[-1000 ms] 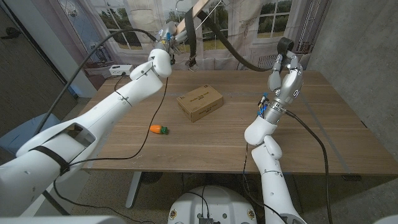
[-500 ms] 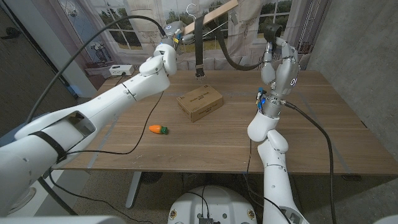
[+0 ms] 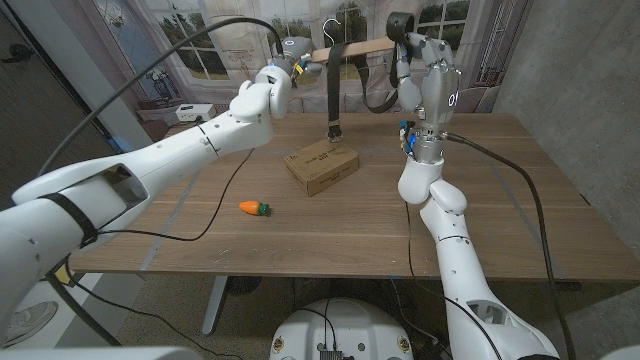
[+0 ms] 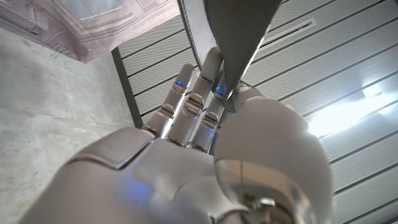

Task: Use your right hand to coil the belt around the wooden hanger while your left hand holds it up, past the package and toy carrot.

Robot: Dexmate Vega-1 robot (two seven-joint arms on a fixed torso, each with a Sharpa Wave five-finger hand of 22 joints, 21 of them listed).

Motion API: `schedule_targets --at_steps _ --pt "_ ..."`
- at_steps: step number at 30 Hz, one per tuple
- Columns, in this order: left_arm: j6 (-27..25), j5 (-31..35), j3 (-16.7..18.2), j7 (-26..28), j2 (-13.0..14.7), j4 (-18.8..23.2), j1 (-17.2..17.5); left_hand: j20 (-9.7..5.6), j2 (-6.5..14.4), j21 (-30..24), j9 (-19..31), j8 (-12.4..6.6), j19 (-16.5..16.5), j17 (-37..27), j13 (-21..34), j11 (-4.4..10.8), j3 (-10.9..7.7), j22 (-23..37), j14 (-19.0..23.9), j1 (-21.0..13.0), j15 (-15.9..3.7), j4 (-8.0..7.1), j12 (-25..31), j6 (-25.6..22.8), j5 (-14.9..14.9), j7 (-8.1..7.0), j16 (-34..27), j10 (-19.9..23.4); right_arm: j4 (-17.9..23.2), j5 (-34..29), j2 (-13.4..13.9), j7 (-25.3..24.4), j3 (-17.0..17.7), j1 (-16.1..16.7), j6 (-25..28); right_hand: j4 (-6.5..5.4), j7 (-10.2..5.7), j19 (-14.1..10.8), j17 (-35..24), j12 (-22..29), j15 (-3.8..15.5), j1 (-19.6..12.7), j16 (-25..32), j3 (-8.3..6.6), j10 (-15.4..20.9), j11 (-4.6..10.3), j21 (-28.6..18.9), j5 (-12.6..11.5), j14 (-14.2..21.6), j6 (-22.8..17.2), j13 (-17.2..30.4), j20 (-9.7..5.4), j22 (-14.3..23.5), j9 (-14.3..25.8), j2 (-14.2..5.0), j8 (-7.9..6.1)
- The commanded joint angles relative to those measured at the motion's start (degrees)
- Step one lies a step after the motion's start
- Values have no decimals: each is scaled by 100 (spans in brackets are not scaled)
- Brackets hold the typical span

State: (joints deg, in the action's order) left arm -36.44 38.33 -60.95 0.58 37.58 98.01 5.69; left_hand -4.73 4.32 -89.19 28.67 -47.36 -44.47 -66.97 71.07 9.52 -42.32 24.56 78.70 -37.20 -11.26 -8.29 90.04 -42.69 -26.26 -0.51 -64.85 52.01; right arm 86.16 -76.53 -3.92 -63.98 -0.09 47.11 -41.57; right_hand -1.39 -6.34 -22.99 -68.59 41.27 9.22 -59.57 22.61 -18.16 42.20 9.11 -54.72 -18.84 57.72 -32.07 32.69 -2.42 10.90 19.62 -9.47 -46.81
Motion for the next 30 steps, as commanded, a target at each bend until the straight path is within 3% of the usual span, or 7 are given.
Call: schedule_targets --at_steps 1,7,11,18,30 --pt "645 647 -88 -668 96 -75 -74 -337 -47 9 12 8 38 25 19 55 11 11 -63 -22 -9 8 27 -54 -10 30 42 -74 -418 1246 1419 -2 -1542 -873 1227 -6 166 7 -6 154 371 14 -24 -8 446 119 -44 -35 41 -279 774 -175 2 1671 -34 -739" --pt "1111 721 58 -692 199 -71 29 -330 -62 6 12 17 47 7 18 31 10 18 -21 -22 -7 0 28 -53 -20 34 17 -73 -574 1961 1990 155 -2268 -1321 1832 -5 170 9 -6 157 372 18 -31 -7 449 120 -57 -36 40 -279 777 -175 0 1677 -32 -745" --pt "1439 792 172 -563 282 -63 114 -321 -71 9 8 19 55 22 18 27 11 17 -33 -22 -8 -4 26 -62 -26 40 30 -78 -655 2466 2212 438 -2599 -1581 2069 -5 168 12 -7 155 371 22 -35 -6 451 111 -66 -37 43 -280 775 -174 -1 1679 -33 -747" --pt "1968 867 360 -390 375 -77 224 -278 -95 24 8 25 70 40 18 12 14 -6 -30 -18 0 -10 22 -63 -38 49 41 -94 -816 3346 2330 1033 -2938 -2000 2328 -2 162 28 -7 155 371 24 -46 -5 436 107 -72 -38 34 -265 786 -184 -3 1674 -30 -740" --pt "2558 1366 503 167 540 -137 465 -240 -144 23 24 33 112 133 16 -41 12 -19 -49 -16 17 -21 24 -50 -87 40 113 -105 -1114 3965 2341 1351 -3290 -2509 2816 -8 164 39 -3 146 371 37 -67 -3 438 108 -89 -39 20 -262 772 -174 -6 1670 -33 -740"
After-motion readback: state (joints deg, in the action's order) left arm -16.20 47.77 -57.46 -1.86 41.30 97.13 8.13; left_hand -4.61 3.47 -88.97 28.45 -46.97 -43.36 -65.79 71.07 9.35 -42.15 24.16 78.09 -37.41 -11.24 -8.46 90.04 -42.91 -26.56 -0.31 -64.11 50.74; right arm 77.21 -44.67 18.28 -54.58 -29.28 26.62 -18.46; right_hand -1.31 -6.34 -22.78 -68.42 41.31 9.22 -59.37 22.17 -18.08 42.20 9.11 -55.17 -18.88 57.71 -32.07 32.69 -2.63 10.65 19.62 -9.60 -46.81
